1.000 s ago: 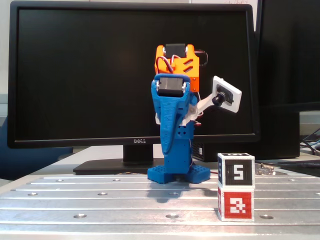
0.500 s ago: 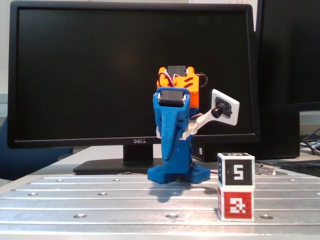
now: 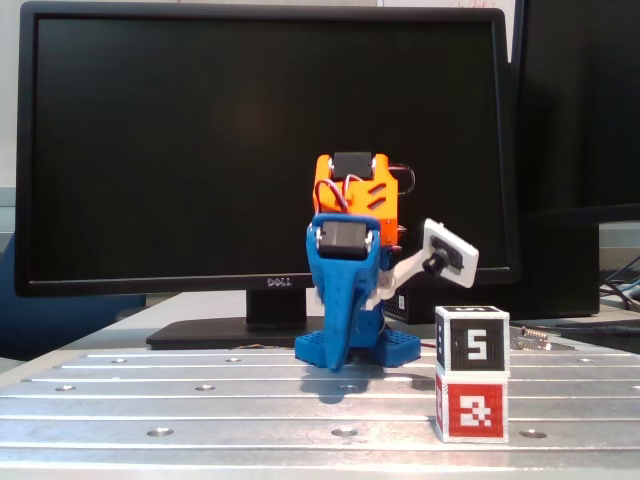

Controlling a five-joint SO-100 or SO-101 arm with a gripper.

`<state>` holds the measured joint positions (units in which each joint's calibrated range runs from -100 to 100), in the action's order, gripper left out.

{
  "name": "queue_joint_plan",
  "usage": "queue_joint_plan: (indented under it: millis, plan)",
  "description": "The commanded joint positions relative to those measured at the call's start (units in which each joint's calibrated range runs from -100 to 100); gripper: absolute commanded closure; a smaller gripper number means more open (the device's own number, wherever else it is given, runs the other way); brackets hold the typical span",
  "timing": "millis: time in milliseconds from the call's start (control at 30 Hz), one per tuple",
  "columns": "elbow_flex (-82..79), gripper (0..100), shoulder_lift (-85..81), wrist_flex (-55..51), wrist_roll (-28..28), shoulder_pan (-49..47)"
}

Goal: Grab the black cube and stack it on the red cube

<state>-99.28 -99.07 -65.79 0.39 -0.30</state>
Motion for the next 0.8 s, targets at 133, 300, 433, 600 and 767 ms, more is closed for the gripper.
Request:
queue_joint_plan:
  millis: [133, 300, 433, 600, 767]
  plan:
    - [-0.3, 99, -0.2, 2.5, -3.7, 0.1]
    - [-0.2, 99, -0.2, 2.6, -5.9, -0.4]
    - [-0.2, 99, 0.3, 2.1, -5.8, -0.6]
    - [-0.3, 99, 0.5, 2.1, -3.7, -0.4]
    - [-0.3, 99, 0.6, -1.0, -3.3, -0.4]
